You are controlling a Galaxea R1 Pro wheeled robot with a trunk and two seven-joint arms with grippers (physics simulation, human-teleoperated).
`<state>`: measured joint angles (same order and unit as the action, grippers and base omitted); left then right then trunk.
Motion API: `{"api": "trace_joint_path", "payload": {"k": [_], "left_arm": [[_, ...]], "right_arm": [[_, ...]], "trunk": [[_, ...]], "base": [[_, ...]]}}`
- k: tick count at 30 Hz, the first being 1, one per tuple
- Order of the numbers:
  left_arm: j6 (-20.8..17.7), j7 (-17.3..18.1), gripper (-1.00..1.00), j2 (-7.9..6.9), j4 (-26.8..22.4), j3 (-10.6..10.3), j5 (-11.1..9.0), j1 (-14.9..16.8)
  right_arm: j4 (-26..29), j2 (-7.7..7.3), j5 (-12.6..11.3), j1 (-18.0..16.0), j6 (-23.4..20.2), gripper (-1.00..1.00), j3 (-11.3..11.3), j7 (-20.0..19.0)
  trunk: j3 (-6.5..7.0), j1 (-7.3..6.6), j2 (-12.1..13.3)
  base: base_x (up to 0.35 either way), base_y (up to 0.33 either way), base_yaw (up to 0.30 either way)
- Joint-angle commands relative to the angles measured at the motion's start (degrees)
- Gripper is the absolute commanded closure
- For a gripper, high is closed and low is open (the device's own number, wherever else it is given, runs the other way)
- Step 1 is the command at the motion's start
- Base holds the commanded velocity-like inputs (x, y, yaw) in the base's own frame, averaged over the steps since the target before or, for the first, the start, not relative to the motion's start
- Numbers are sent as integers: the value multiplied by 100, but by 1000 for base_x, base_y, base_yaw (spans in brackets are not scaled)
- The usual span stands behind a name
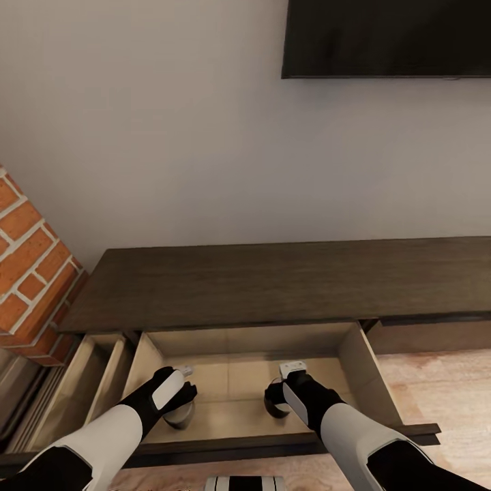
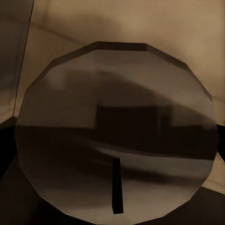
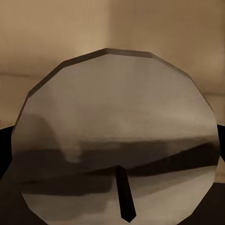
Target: Place each of the two pumpkins and all three candles from the living room inside a cabinet in the living room (use any cabinet), then make sure every cabinet is closed, and position the cauldron so it is next to a table in the living room.
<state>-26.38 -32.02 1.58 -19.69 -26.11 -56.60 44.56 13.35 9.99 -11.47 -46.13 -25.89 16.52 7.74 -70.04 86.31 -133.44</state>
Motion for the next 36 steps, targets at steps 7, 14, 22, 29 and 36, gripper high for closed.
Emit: {"api": "trace_joint_path", "payload": {"k": [7,14,22,29,36], "left_arm": [[2,2,100,0,8,10,9,0],[-1,2,100,0,9,13,9,0],[-18,2,100,-92,-12,42,2,0],[-68,-1,100,-122,-54,29,7,8],[-27,34,100,-108,-59,27,17,64]], "right_arm": [[1,0,-4,7,14,100,0,17],[1,0,-2,7,14,100,0,17],[13,0,-4,7,-15,100,4,28],[52,0,-19,-18,-85,100,7,70],[33,0,-60,-27,-99,100,-11,103]], "trunk": [[-61,0,0],[-123,0,0],[-194,0,0],[-256,0,0],[-319,0,0]], "base": [[0,0,126],[0,0,144],[0,0,145],[0,0,145],[0,0,145]]}}
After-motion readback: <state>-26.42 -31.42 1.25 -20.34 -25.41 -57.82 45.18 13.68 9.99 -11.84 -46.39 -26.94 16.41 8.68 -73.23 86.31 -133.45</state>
